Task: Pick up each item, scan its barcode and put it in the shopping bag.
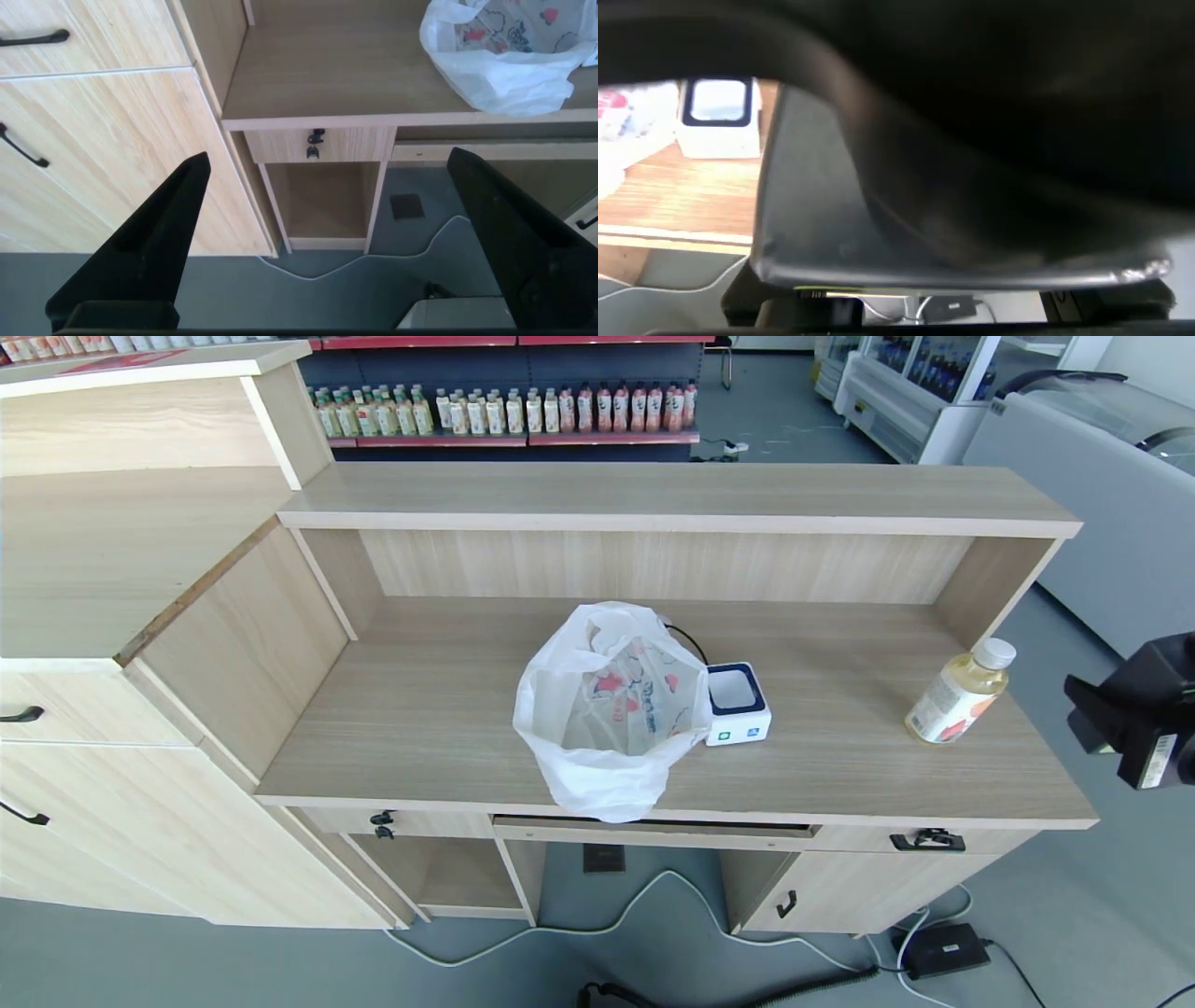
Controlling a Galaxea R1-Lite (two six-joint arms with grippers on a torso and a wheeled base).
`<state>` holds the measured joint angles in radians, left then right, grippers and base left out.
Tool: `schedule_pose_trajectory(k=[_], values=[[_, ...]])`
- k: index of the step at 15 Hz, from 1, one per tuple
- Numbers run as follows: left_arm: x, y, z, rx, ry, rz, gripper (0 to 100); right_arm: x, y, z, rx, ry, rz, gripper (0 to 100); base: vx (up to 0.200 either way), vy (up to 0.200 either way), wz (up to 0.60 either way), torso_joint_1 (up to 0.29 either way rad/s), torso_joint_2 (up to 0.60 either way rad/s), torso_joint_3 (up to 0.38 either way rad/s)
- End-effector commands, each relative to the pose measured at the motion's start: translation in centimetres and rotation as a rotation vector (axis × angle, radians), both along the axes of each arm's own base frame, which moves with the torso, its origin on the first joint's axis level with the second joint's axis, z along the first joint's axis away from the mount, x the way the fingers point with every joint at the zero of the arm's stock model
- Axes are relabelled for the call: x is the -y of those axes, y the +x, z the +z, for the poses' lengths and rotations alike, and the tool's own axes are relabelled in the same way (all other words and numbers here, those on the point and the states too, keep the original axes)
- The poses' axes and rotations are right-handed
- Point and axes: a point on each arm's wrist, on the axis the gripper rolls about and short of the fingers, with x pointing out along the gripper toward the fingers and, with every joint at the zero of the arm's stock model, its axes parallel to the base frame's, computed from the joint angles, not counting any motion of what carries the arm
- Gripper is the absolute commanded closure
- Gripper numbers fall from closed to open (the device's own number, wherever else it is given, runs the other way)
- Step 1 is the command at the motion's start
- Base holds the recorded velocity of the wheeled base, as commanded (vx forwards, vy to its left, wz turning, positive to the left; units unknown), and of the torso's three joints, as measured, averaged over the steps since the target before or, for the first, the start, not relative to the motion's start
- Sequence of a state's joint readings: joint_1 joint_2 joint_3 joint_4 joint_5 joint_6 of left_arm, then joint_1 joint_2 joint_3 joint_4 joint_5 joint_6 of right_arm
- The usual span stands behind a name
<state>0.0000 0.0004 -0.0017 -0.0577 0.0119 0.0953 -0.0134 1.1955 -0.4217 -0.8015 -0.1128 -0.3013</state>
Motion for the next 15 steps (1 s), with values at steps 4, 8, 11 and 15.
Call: schedule_pose_trajectory(k=[4,8,11,15], values=[[0.0,0.0,0.0,0.001,0.0,0.0,0,4.6,-0.3,-2.1,-0.153,0.035,-0.294,100,0.0,0.0,0.0,0.0,0.0,0.0],[0.0,0.0,0.0,0.001,0.0,0.0,0,4.6,-1.4,-1.7,-0.153,0.035,-0.336,100,0.0,0.0,0.0,0.0,0.0,0.0],[0.0,0.0,0.0,0.001,0.0,0.0,0,4.6,-1.3,-1.8,-0.159,0.037,-0.337,100,0.0,0.0,0.0,0.0,0.0,0.0],[0.0,0.0,0.0,0.001,0.0,0.0,0,4.7,-1.1,-2.0,-0.166,0.061,-0.336,100,0.0,0.0,0.15,0.002,0.0,0.002]])
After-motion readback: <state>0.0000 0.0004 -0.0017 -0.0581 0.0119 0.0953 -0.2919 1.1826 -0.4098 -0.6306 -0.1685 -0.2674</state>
